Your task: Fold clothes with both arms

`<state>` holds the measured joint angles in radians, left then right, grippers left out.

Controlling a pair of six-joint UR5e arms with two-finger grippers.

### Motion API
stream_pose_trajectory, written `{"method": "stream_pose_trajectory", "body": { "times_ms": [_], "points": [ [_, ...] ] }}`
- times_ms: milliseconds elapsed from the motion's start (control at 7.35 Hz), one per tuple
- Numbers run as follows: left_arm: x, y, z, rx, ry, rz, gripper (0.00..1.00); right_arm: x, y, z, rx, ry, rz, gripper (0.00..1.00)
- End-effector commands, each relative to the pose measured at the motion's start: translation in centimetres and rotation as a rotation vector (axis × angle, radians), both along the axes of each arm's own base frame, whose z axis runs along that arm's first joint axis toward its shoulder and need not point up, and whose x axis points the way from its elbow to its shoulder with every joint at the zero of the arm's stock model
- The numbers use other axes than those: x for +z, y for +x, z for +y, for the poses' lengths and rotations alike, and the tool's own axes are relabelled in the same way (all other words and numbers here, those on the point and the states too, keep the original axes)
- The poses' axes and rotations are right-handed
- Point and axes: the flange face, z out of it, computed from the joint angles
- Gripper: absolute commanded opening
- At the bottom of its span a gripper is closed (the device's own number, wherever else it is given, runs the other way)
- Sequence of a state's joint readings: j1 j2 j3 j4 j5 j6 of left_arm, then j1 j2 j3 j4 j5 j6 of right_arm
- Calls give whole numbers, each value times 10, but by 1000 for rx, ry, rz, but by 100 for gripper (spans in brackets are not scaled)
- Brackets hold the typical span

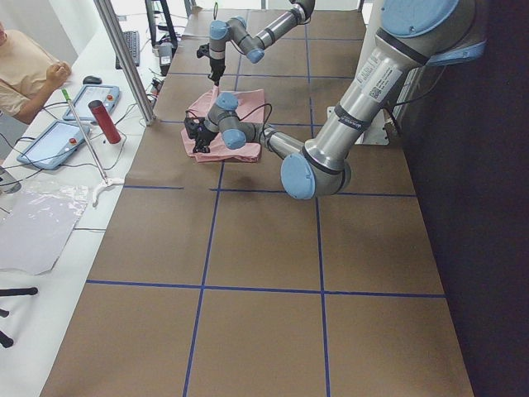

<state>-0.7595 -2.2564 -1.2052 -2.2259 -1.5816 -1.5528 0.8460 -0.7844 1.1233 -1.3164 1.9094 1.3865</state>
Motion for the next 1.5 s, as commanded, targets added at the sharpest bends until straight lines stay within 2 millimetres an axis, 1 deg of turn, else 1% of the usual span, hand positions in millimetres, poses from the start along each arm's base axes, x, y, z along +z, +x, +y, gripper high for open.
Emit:
{"method": "stream_pose_trajectory", "body": {
  "times_ms": [0,136,272,408,545,681,817,953,1089,1225,1361],
  "points": [
    [6,-1,2,-4,25,23,21,-5,-2,-3,9,10,7,0],
    [4,-1,2,-4,33,31,21,-12,-6,-8,11,10,7,0],
    [5,-2,2,-6,33,31,22,-9,-7,-12,13,4,14,0],
    [4,-3,2,-6,35,33,24,-12,-5,-14,17,7,13,35],
    [15,-7,5,-3,33,35,25,-19,8,-24,36,10,6,38],
    [23,-14,11,0,69,78,25,-29,29,-36,61,13,-14,48],
    [31,-19,16,11,95,115,25,-40,46,-41,68,8,-52,99],
    [28,-20,20,57,96,155,25,-56,53,-32,71,18,-83,100],
    [27,-35,12,102,72,185,25,-52,77,5,53,22,-158,100],
    [19,-43,13,144,90,240,29,-49,96,43,39,42,-201,100],
    [11,-47,17,150,142,283,32,-43,90,87,62,-5,-240,100]
  ]
}}
